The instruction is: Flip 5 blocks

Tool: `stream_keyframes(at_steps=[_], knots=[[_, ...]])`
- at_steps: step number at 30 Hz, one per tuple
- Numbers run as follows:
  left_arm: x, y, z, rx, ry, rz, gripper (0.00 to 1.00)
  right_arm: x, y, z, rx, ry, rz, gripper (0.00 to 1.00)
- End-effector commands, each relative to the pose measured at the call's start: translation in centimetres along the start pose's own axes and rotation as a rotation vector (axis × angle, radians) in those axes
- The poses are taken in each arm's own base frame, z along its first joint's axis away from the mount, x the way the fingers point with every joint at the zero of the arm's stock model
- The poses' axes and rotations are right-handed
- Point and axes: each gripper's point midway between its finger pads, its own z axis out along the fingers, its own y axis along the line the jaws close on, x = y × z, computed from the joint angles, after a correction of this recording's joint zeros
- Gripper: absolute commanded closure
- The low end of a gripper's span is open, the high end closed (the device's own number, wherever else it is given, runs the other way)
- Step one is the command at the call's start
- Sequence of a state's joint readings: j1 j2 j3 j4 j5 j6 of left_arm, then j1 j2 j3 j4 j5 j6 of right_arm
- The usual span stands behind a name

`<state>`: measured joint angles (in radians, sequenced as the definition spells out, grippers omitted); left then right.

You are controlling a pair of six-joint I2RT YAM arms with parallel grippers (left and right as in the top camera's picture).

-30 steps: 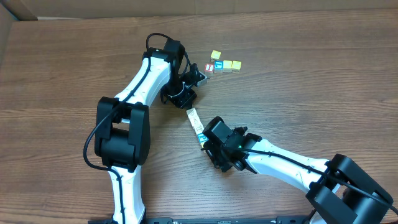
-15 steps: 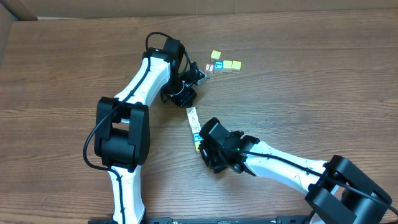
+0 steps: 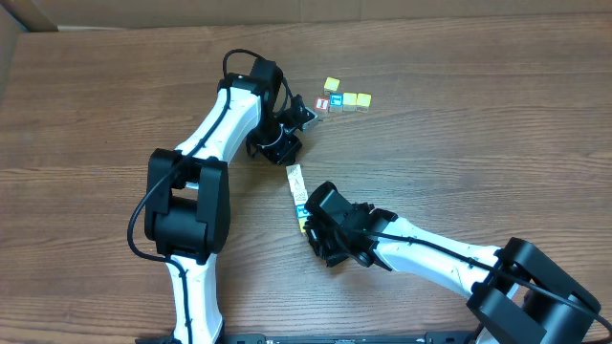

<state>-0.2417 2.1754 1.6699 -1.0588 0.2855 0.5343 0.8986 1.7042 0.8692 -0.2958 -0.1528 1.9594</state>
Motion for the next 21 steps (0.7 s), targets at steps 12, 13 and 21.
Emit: stream_keyframes(at_steps=[12, 13, 21], knots=[[0.2, -0.4, 0.4, 0.031, 0.01, -0.026, 0.96, 1.3, -0.4, -0.1, 0.021, 0.07, -0.113, 0.65], [0.2, -0.4, 0.4, 0.03, 0.009, -0.025, 0.96, 1.4, -0.4, -0.1, 0.021, 0.073, -0.114, 0.64], [0.2, -0.4, 0.4, 0.03, 0.009, -0.025, 0.96, 1.4, -0.3, -0.1, 0.02, 0.073, -0.114, 0.59]])
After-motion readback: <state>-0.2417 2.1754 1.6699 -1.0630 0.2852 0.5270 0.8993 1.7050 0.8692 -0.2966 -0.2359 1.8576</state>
